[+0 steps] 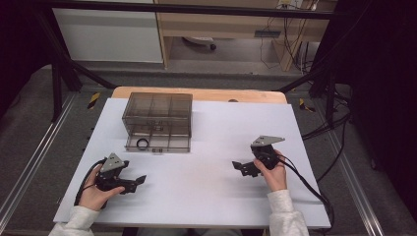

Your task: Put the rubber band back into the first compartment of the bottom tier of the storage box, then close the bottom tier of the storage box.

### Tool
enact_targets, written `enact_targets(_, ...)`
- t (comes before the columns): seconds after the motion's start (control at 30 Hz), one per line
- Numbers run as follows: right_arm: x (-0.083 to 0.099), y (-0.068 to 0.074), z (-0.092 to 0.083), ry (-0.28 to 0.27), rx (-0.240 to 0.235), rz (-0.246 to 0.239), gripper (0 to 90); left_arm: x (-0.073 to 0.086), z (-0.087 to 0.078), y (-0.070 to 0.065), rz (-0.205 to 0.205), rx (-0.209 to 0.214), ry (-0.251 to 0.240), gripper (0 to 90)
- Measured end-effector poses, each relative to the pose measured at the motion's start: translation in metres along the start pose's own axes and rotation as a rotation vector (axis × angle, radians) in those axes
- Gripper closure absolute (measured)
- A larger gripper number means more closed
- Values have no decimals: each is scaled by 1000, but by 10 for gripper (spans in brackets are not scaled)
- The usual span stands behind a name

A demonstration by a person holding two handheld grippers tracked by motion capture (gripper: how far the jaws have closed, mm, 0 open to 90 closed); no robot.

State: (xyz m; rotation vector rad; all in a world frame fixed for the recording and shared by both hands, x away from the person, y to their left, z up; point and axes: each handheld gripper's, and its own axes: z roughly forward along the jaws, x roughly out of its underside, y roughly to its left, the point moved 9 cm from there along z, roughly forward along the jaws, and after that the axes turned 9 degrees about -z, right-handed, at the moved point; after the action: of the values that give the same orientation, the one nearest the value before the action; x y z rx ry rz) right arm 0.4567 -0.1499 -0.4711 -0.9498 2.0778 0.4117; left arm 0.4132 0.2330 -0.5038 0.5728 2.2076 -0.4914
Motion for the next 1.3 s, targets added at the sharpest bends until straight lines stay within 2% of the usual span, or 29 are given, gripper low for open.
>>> enact_targets(0.53,39,-19,-22,-2,29,58,4,-2,3,-4,5,6,7,104)
enact_targets(1.3,53,-20,-28,-3,29,77,4,-12,5,-8,9,7,10,141)
